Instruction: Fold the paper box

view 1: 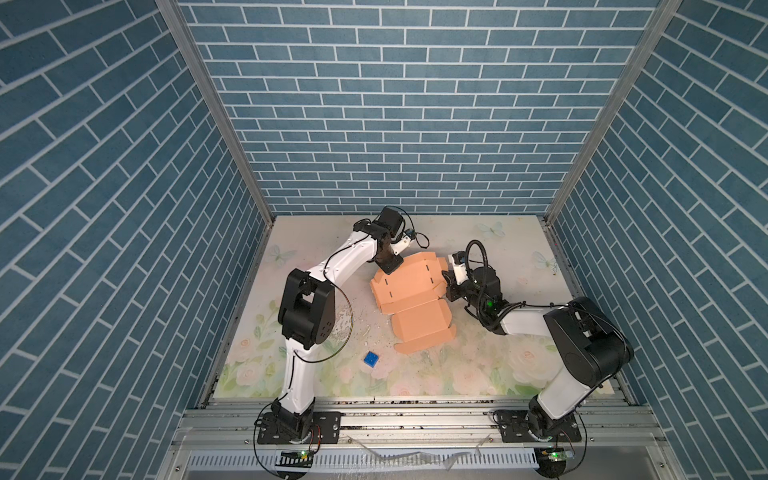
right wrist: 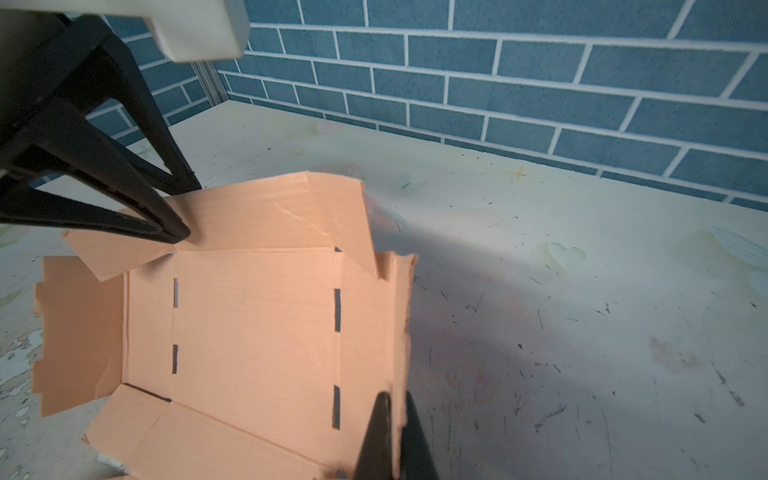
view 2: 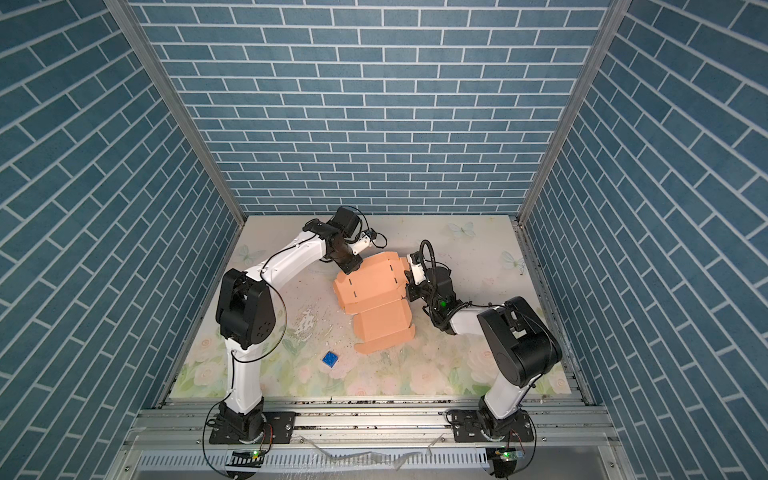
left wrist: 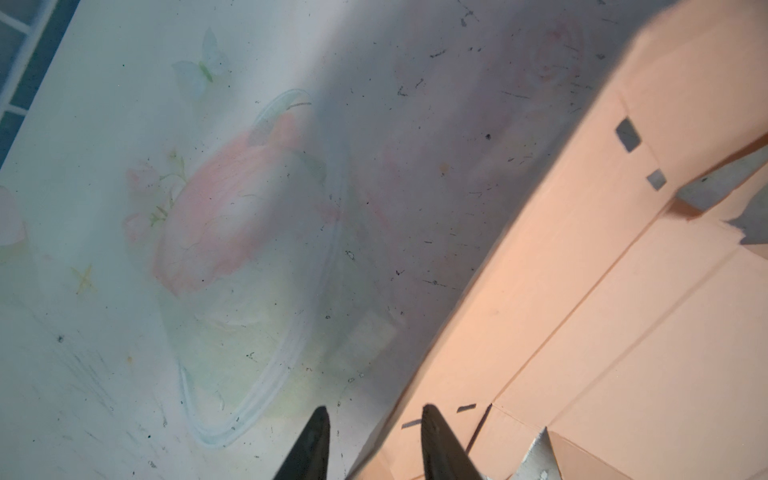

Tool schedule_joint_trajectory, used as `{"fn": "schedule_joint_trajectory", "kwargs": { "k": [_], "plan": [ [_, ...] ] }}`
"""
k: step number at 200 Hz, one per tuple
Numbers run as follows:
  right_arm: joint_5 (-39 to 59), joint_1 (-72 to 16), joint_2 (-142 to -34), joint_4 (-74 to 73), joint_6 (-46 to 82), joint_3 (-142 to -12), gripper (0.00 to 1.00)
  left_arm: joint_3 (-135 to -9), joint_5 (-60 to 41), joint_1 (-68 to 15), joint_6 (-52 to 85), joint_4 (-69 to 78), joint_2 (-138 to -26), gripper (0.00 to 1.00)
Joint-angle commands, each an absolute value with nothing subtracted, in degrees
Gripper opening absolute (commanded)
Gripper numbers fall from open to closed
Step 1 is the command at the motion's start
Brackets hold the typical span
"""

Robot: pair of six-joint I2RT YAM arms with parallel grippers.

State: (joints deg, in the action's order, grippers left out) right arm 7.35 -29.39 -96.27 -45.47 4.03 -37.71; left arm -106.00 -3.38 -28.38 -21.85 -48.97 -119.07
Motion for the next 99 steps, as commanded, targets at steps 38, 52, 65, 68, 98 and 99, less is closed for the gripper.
{"fn": "schedule_joint_trajectory", "kwargs": {
  "k": [38, 52, 65, 68, 98, 99],
  "plan": [
    [8.07, -29.00, -96.42, -47.81, 3.08, -38.52, 0.04, -106.74, -2.38, -29.40, -21.98, -50.08, -122.31, 0.43],
    [8.09, -28.89, -96.46, -47.89, 3.03, -38.50, 0.04, -106.94, -1.94, -29.45, -21.98, -50.10, -122.50, 0.39],
    [8.07, -28.91, -96.38, -47.86, 3.16, -38.43, 0.04, -107.18, -1.85, -29.44, -21.88, -50.22, -122.52, 0.35],
    [8.13, -28.85, -96.33, -47.89, 3.16, -38.41, 0.04, -107.17, -1.78, -29.44, -21.88, -50.22, -122.52, 0.34],
    [8.33, -28.74, -96.50, -48.06, 3.34, -38.53, 0.04, -107.16, -1.01, -29.50, -21.38, -49.75, -121.65, 0.36],
    [8.34, -28.74, -96.50, -48.07, 3.34, -38.56, 0.04, -107.15, -0.99, -29.51, -21.37, -49.70, -121.69, 0.36]
  ]
}}
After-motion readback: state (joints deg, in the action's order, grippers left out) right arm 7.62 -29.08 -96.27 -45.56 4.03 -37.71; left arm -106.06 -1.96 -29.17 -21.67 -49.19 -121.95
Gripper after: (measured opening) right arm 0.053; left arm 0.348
